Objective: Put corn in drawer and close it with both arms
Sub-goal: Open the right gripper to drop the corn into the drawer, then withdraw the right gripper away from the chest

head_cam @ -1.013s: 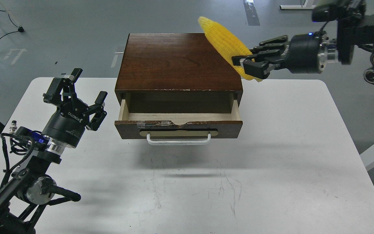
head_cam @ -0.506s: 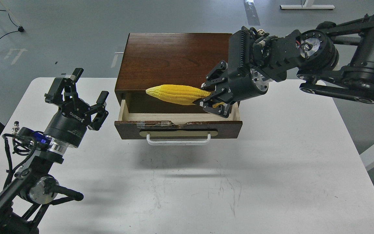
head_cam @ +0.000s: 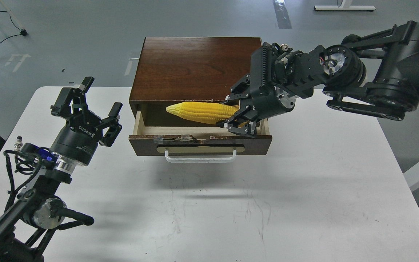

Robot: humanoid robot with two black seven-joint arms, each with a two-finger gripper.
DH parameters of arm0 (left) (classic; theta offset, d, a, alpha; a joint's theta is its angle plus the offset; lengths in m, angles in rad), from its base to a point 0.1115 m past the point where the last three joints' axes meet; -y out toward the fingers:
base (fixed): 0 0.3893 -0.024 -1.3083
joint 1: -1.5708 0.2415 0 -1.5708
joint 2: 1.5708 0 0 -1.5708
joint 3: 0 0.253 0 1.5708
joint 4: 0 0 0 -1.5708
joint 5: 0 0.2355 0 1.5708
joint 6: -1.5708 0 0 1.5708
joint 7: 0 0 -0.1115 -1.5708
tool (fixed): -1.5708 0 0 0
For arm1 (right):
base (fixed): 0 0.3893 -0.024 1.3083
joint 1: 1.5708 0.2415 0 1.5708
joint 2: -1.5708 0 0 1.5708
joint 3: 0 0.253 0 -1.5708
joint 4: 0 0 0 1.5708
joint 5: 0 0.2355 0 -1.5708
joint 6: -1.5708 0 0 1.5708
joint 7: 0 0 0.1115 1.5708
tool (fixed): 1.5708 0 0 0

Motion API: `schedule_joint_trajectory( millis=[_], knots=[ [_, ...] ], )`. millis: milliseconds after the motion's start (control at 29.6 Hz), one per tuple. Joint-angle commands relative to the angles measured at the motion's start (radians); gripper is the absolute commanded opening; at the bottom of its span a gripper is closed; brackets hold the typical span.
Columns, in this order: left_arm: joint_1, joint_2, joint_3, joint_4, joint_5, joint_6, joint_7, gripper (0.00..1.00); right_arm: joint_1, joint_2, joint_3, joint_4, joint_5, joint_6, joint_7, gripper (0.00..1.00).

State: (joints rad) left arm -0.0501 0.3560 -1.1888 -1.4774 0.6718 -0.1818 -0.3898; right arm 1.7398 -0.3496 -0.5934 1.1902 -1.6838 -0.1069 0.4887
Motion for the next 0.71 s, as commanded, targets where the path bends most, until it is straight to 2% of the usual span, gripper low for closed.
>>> schedule_joint_trajectory(
  millis=[0, 135, 338, 473, 540, 675],
  knots=[
    [0.000, 0.001, 0.000, 0.000, 0.000, -0.004, 0.000, 0.99, 0.015, -0.029, 0.003, 0.020, 0.059, -0.013, 0.000, 0.98],
    [-0.002, 0.003, -0.002, 0.000, 0.000, -0.007, 0.000, 0.99, 0.033, -0.097, 0.046, 0.040, 0.188, -0.011, 0.000, 0.99],
    [-0.011, 0.015, -0.011, 0.000, -0.001, -0.008, -0.006, 0.99, 0.004, -0.303, 0.135, 0.094, 0.479, -0.011, 0.000, 0.99],
    [-0.013, 0.020, -0.012, 0.002, -0.001, -0.008, -0.027, 0.99, -0.126, -0.436, 0.210, 0.129, 0.671, -0.019, 0.000, 0.99],
    [-0.013, 0.020, -0.014, 0.002, -0.001, -0.008, -0.041, 0.99, -0.309, -0.505, 0.358, 0.138, 0.864, -0.019, 0.000, 0.99],
    [-0.022, 0.020, -0.012, 0.002, -0.001, -0.010, -0.063, 0.99, -0.552, -0.529, 0.567, 0.134, 1.074, -0.019, 0.000, 0.99]
  ],
)
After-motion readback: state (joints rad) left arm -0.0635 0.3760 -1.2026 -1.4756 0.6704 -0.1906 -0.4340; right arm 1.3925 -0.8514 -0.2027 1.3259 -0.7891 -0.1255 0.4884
